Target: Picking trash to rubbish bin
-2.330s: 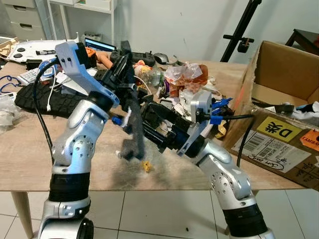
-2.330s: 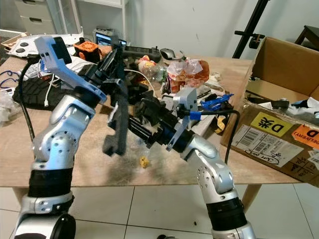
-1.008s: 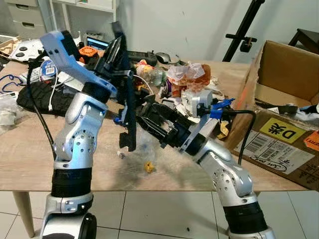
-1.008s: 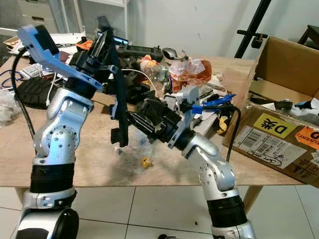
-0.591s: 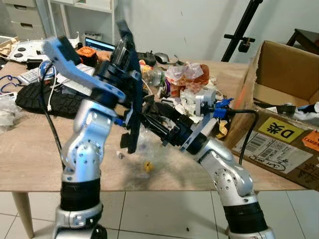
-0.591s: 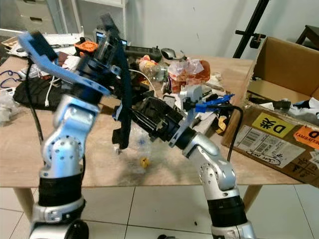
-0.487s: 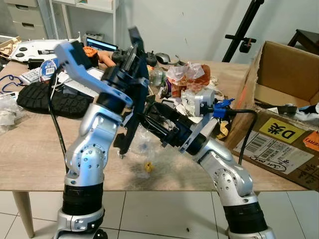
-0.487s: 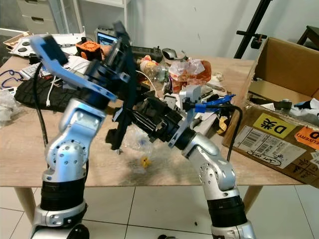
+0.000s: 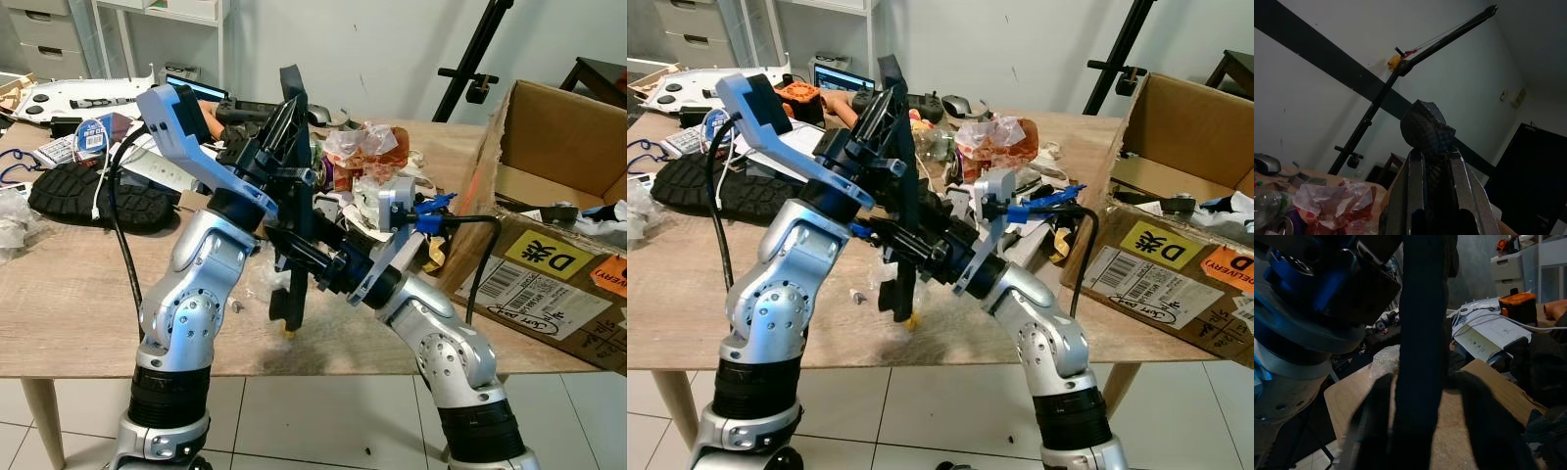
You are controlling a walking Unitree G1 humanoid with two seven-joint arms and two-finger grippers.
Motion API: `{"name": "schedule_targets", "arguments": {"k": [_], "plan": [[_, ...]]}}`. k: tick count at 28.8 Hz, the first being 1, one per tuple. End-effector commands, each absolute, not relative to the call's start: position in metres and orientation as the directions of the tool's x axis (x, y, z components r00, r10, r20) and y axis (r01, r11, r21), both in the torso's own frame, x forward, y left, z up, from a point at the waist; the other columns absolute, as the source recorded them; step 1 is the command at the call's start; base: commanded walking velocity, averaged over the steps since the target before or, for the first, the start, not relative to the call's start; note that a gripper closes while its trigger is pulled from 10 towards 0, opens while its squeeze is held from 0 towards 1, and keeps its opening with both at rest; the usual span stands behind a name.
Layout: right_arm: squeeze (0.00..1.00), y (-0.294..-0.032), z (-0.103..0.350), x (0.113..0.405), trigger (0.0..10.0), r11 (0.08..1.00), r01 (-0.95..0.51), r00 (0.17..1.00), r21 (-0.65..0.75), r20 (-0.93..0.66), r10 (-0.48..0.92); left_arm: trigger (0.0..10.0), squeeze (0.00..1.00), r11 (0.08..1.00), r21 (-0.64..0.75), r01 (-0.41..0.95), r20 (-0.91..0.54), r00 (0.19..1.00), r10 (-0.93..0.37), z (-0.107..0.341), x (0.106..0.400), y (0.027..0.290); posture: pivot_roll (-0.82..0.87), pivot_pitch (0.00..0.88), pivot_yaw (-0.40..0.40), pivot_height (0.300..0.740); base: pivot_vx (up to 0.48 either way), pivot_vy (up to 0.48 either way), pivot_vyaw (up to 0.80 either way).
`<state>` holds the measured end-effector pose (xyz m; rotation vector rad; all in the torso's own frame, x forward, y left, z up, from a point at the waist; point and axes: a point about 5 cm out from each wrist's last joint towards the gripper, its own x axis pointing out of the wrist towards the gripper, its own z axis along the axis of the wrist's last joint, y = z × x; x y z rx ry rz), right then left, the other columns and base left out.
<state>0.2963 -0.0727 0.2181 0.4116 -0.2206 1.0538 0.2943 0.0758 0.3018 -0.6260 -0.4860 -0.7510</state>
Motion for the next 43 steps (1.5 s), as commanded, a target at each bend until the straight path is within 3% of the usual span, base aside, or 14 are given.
{"name": "schedule_targets", "arguments": {"k": [1,16,17,18,19,20,32,33,34,37,38,40,41,43], "plan": [[0.0,-0.075,0.22,0.294,0.0,0.423,-0.878,0.479,0.224,0.382,0.79,0.0,0.0,0.541,-0.354,0.763,0.608,0.627,-0.487,0.301,0.29,0.069,0.0,0.083,-0.084,0.74,0.0,0.0,0.0],[0.0,-0.08,0.226,0.296,0.0,0.431,-0.875,0.485,0.221,0.402,0.777,0.0,0.0,0.551,-0.353,0.757,0.603,0.634,-0.485,0.299,0.29,0.07,-0.01,0.083,-0.085,0.74,0.0,0.0,0.0],[0.0,-0.081,0.227,0.297,0.0,0.44,-0.871,0.491,0.219,0.408,0.769,3.4,0.6,0.565,-0.348,0.748,0.598,0.641,-0.48,0.298,0.291,0.071,-0.01,0.083,-0.085,0.74,0.0,0.0,0.0],[0.0,-0.083,0.228,0.298,0.0,0.452,-0.865,0.501,0.216,0.416,0.759,3.4,0.6,0.575,-0.351,0.739,0.593,0.651,-0.474,0.297,0.293,0.072,-0.01,0.083,-0.085,0.74,0.0,0.0,0.0],[0.0,-0.085,0.231,0.3,0.0,0.471,-0.856,0.515,0.213,0.428,0.742,9.1,1.0,0.579,-0.354,0.734,0.59,0.656,-0.471,0.297,0.294,0.073,-0.01,0.083,-0.085,0.74,0.0,0.0,0.0],[0.0,-0.088,0.235,0.303,0.0,0.498,-0.841,0.536,0.21,0.449,0.716,10.0,1.0,0.596,-0.346,0.724,0.587,0.663,-0.465,0.296,0.296,0.075,-0.01,0.083,-0.085,0.74,0.0,0.0,0.0],[0.0,-0.122,0.266,0.32,0.0,0.647,-0.739,0.625,0.186,0.548,0.556,10.0,1.0,0.774,-0.334,0.537,0.533,0.785,-0.315,0.287,0.314,0.107,-0.02,0.093,-0.085,0.74,0.0,0.0,0.0],[0.0,-0.127,0.269,0.322,0.0,0.667,-0.723,0.635,0.181,0.555,0.537,10.0,0.38,0.785,-0.338,0.519,0.532,0.794,-0.296,0.287,0.315,0.111,-0.02,0.093,-0.085,0.74,0.0,0.0,0.0],[0.0,-0.133,0.273,0.324,0.0,0.695,-0.697,0.65,0.177,0.564,0.509,10.0,0.0,0.794,-0.339,0.505,0.53,0.799,-0.282,0.287,0.316,0.113,-0.02,0.095,-0.086,0.74,0.0,0.0,0.0],[0.0,-0.157,0.286,0.332,0.0,0.792,-0.584,0.702,0.178,0.602,0.382,10.0,0.0,0.818,-0.323,0.476,0.525,0.809,-0.263,0.285,0.318,0.119,-0.02,0.095,-0.086,0.74,0.0,0.0,0.0],[0.0,-0.177,0.297,0.335,4.7,0.848,-0.494,0.72,0.192,0.637,0.275,10.0,0.0,0.835,-0.311,0.455,0.518,0.817,-0.252,0.283,0.319,0.122,-0.02,0.095,-0.086,0.74,0.0,0.0,0.0],[0.0,-0.19,0.305,0.337,4.7,0.877,-0.434,0.722,0.207,0.662,0.202,10.0,0.0,0.845,-0.302,0.441,0.514,0.822,-0.245,0.282,0.32,0.124,-0.02,0.095,-0.086,0.74,0.0,0.0,0.0],[0.0,-0.207,0.312,0.337,10.0,0.908,-0.359,0.721,0.217,0.682,0.123,10.0,0.0,0.861,-0.279,0.426,0.505,0.827,-0.246,0.281,0.322,0.125,-0.02,0.101,-0.085,0.74,0.0,0.0,0.0],[0.0,-0.237,0.326,0.336,10.0,0.947,-0.223,0.705,0.232,0.709,-0.008,10.0,0.0,0.884,-0.239,0.401,0.493,0.835,-0.246,0.279,0.324,0.126,-0.02,0.103,-0.086,0.74,0.0,0.0,0.0]]}}
